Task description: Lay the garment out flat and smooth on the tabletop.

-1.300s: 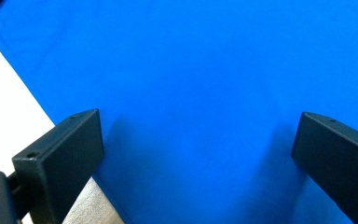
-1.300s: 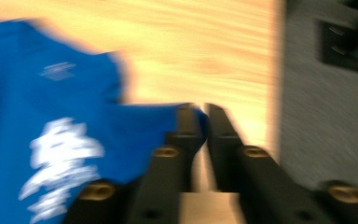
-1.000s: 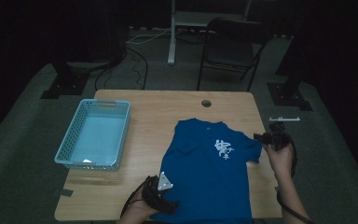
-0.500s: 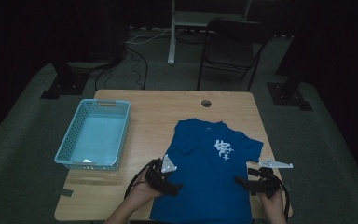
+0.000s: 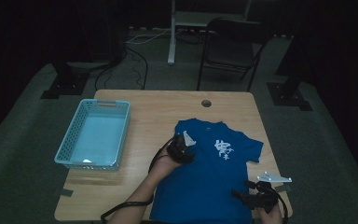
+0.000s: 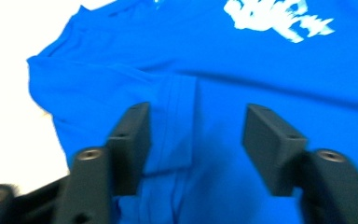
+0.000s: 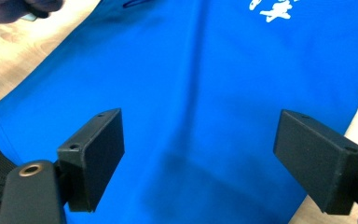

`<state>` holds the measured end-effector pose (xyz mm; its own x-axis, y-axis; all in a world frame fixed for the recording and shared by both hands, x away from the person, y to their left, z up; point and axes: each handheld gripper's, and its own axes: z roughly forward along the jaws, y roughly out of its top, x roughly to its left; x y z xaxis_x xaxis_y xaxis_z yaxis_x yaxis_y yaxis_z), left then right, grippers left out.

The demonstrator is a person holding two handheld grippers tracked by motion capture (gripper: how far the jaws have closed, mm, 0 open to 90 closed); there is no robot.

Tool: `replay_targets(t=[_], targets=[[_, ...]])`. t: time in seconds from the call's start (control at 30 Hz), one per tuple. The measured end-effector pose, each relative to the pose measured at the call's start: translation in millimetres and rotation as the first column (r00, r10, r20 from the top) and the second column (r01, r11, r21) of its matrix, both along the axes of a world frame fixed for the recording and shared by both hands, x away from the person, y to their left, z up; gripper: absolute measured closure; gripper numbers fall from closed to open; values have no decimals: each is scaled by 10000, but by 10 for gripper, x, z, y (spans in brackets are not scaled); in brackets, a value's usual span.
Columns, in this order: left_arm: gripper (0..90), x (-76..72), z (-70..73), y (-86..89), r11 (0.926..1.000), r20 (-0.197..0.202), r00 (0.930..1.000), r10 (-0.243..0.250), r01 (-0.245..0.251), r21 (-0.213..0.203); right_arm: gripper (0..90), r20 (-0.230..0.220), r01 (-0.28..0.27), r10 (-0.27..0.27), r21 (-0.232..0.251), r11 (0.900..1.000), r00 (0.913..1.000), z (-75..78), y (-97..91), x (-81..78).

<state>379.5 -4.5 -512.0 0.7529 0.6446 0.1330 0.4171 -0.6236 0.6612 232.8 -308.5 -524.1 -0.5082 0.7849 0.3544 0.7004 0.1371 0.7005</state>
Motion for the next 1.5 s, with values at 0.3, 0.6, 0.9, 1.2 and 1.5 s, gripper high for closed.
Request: replay_targets(t=[0.3,0.6,0.9,1.2,1.5], targets=[[678,219,-225,-13,9940,-677,9949,744,-794,-748,157,-39,-273,271,-422,9987,9996,-65,27,-38],[866,251,54,296,9744,-358,9875,1532,-1570,-1608,158,-100,-328,325,-304,9990,9994,-77,12,-29],[599,437,568,1103,8483,1755,8314,5272,-5270,-515,158,-81,-160,159,-72,9998,9998,-52,-22,-14],[336,184,590,1135,9087,520,9084,4149,-4108,-739,157,145,-140,151,-705,9974,9998,127,13,180],[304,-90,294,637,9791,-588,9821,1790,-1837,-877,157,666,950,-823,-2180,9713,9944,376,110,955]])
